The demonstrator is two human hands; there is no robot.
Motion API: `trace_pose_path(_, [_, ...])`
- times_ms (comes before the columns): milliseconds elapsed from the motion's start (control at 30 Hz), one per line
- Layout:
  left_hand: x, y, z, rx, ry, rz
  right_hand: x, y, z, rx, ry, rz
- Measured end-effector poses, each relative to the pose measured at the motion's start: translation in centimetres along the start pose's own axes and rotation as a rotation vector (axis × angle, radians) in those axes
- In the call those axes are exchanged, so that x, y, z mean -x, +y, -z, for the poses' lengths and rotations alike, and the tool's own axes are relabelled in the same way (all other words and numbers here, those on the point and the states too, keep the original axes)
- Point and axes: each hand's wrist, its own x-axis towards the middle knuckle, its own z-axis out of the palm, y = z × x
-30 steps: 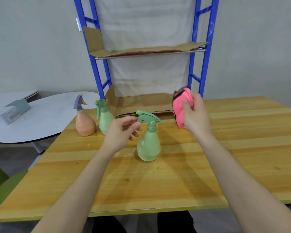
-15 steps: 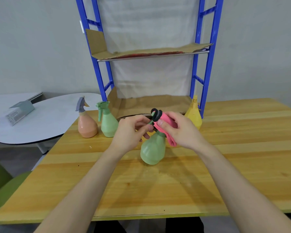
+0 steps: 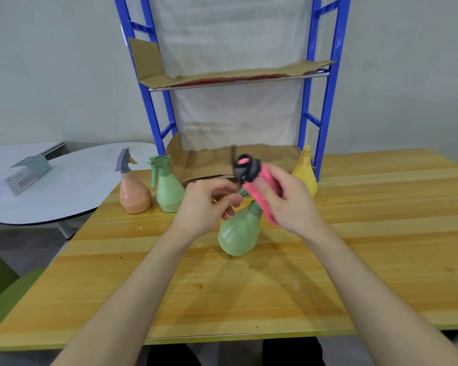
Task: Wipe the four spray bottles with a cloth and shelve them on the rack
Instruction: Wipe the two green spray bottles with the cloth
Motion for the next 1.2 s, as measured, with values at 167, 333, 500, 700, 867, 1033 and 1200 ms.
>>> trace_pose_path(167, [0.5, -0.1, 0.1, 0.003, 0.019, 0.013, 0.4, 0.9, -1.4, 0.074, 0.059, 0.071])
trace_pose_path(333, [1.2, -0.8, 0.8, 0.042, 0.065, 0.083, 3.4, 2.6, -1.6, -0.009, 0.09, -0.042])
trace_pose_path(500, [1.2, -0.1, 0.6, 0.016, 0.04, 0.05, 0.0, -0.5, -2.8, 0.149, 0.046, 0.131])
trace_pose_path(700, [1.5, -0.1, 0.8, 0.05, 0.047, 0.072, 1.8, 2.1, -2.9, -0.099, 0.124, 0.019])
trace_pose_path(867, [1.5, -0.2, 0.9, 0.052, 0.075, 0.098, 2.1, 3.1, -0.9, -0.257, 0.178, -0.174])
trace_pose_path(1033, [2.4, -0.8, 1.7, 0.061, 0.098, 0.137, 1.7, 1.1, -1.5, -0.187, 0.185, -0.104])
trace_pose_path(1200, [3.4, -1.2, 1.7, 0.081, 0.091, 0.16, -0.4, 0.0, -4.5, 0.084, 0.002, 0.02])
